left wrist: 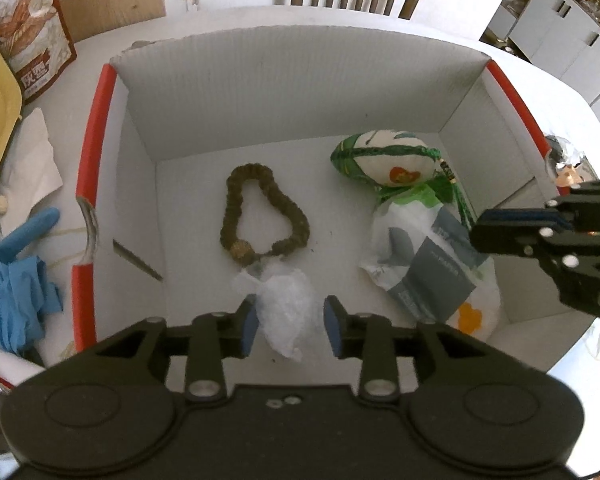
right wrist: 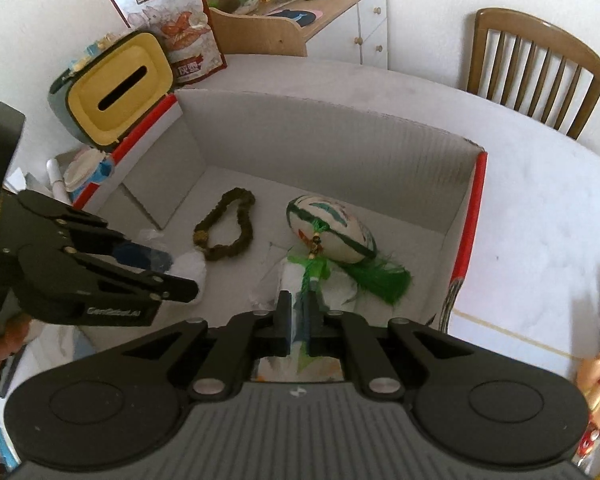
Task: Organize objects
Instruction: 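Open the right gripper to drop the pouch while the left releases the clear bag into the box, then move both grippers back from the box toward the remaining pile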
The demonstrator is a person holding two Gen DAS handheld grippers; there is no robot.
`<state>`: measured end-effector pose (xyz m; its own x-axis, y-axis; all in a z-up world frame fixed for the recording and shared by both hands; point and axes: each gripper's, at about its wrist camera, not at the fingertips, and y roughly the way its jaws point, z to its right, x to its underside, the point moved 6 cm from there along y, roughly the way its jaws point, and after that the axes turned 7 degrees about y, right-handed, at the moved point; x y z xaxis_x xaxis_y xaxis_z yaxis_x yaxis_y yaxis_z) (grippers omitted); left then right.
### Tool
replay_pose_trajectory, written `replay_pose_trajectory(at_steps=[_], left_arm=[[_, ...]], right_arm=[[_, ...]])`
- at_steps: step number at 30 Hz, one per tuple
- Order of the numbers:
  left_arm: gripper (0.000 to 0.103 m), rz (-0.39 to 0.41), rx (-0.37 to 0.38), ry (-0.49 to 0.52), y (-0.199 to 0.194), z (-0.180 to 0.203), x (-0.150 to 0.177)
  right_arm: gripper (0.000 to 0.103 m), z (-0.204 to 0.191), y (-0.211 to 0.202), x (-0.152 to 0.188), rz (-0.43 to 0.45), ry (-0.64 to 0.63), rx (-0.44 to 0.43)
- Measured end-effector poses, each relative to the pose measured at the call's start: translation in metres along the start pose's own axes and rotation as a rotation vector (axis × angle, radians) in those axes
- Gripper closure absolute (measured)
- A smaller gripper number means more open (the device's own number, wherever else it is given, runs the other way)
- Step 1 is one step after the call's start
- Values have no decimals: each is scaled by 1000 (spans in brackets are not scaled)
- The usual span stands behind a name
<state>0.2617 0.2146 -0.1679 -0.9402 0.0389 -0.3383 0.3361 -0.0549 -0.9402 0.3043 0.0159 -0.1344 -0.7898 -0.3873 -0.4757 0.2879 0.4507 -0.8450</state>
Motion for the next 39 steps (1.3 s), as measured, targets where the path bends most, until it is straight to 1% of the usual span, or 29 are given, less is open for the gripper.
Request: replay_pose_trajectory(at_steps=[3,5,6,7,8,12,13,14,16,20,21,22,23,28,33,35,39], left_arm=[[62,15,1,5,-4,3,2],[55,25,1,9,-7,5,4],[54,33,-1,11,-9,6,4],[51,40,-4,12,-11,7,5],[49,45,-10,11,-13,14,6],[44,72,-19,5,-24,17,7],[40,82,-24,4,-28,18,7],[38,93,-28,3,-33,17,7],[37,114,-35,-2,-42,20,6],[28,172,-50,-7,-61,31,6],[27,187,-53,-6,-67,34,6],[25,199,-57,-5,-72,36,6],[24,212,-59,-3,-77,40,6],[20,258,-57,7,-95,62,5],[15,288,-57,25,-108,91,3],[11,299,-53,31,-112,102,2],[7,319,-49,42,-115,126,-1]], right_arm=[[80,0,-7,3,12,13,-4],[66,1,-13,5,30,17,-6],[61,2,-18,7,40,21,-6],[53,2,-22,7,52,24,-4],[50,3,-27,8,65,25,-6],[50,4,-42,12,94,30,-16],[49,5,-47,13,103,33,-21],[47,6,-53,14,109,37,-28],[45,7,-63,18,127,38,-38],[43,10,-88,26,171,50,-60],[42,12,-94,28,183,55,-66],[39,13,-100,30,193,61,-71],[36,15,-106,33,205,65,-79],[30,28,-135,44,256,87,-105],[27,39,-153,55,276,97,-120],[26,45,-160,61,280,102,-127],[26,61,-173,70,291,126,-115]])
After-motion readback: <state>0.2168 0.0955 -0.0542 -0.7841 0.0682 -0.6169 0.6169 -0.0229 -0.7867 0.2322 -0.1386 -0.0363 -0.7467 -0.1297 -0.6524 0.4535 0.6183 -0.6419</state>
